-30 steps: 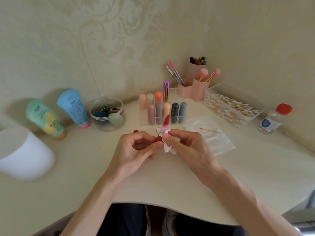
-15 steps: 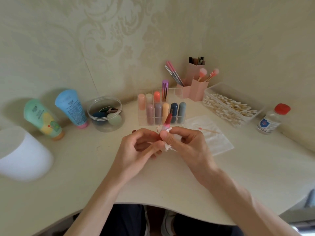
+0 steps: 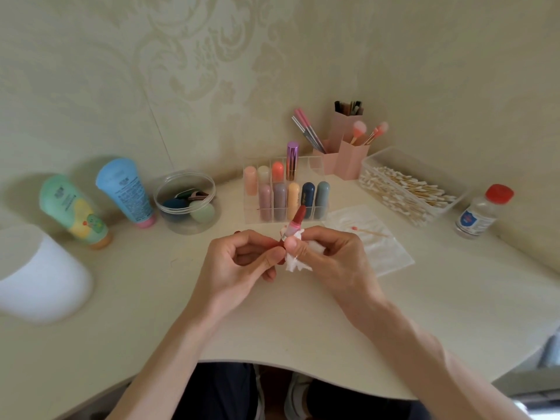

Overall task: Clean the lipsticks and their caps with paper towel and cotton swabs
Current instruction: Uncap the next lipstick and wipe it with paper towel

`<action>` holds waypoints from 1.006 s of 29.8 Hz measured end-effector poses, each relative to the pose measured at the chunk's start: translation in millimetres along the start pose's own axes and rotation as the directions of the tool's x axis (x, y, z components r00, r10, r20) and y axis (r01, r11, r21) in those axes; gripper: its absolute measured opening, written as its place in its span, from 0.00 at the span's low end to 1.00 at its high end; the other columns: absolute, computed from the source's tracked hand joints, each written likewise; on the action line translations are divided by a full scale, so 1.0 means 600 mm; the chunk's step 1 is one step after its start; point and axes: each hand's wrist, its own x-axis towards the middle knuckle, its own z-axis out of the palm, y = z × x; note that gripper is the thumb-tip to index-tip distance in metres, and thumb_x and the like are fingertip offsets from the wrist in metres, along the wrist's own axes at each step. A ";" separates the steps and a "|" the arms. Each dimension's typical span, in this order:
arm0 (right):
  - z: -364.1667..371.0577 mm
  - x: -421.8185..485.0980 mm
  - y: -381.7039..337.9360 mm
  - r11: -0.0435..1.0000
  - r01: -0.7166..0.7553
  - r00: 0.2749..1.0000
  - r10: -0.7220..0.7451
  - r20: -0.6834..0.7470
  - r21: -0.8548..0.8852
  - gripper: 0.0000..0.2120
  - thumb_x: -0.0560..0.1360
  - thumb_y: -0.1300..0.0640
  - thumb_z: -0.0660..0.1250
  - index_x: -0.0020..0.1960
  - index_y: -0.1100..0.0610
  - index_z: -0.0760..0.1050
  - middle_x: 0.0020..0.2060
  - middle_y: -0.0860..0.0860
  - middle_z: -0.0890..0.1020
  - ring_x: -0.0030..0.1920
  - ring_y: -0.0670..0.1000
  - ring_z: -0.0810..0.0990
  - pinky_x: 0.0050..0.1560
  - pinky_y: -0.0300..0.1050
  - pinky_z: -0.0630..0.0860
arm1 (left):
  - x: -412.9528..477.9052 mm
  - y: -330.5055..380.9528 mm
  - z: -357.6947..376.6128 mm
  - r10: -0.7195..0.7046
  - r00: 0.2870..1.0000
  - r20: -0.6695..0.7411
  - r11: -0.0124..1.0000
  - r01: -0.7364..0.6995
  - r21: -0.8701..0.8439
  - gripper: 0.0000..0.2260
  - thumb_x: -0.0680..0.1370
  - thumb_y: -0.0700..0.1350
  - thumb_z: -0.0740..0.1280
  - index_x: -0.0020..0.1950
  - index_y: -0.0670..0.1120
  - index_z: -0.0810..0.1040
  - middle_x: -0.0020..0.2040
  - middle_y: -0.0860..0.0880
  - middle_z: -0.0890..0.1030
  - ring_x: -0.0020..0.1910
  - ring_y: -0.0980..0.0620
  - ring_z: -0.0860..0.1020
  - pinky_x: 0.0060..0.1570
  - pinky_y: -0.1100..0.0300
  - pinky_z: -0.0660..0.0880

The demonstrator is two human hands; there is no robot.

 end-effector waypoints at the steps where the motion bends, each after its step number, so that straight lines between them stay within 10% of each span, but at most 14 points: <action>1: 0.000 0.001 0.000 1.000 0.011 1.000 -0.012 0.013 0.015 0.12 0.76 0.51 0.75 0.47 0.61 0.87 0.42 0.56 0.88 0.42 0.47 0.82 0.46 0.37 0.76 | 0.001 -0.001 0.000 -0.004 1.000 0.003 1.000 0.004 -0.019 0.10 0.72 0.42 0.75 0.49 0.38 0.85 0.36 0.43 0.85 0.31 0.48 0.81 0.36 0.62 0.79; 8: -0.004 0.003 0.004 0.999 0.031 0.998 -0.032 0.045 0.029 0.09 0.79 0.62 0.72 0.58 0.61 0.86 0.48 0.50 0.89 0.47 0.44 0.84 0.49 0.37 0.78 | 0.005 -0.004 -0.006 -0.035 0.999 0.019 0.992 0.037 -0.122 0.10 0.75 0.41 0.71 0.53 0.37 0.85 0.42 0.42 0.87 0.38 0.49 0.85 0.40 0.63 0.81; 30: -0.002 0.009 0.012 0.991 0.105 0.992 -0.098 0.077 -0.087 0.14 0.75 0.50 0.74 0.54 0.59 0.88 0.50 0.50 0.89 0.52 0.48 0.86 0.57 0.48 0.80 | 0.006 -0.013 -0.005 0.019 0.990 0.142 0.999 -0.012 -0.051 0.07 0.75 0.41 0.70 0.47 0.37 0.83 0.34 0.45 0.83 0.32 0.52 0.80 0.37 0.63 0.78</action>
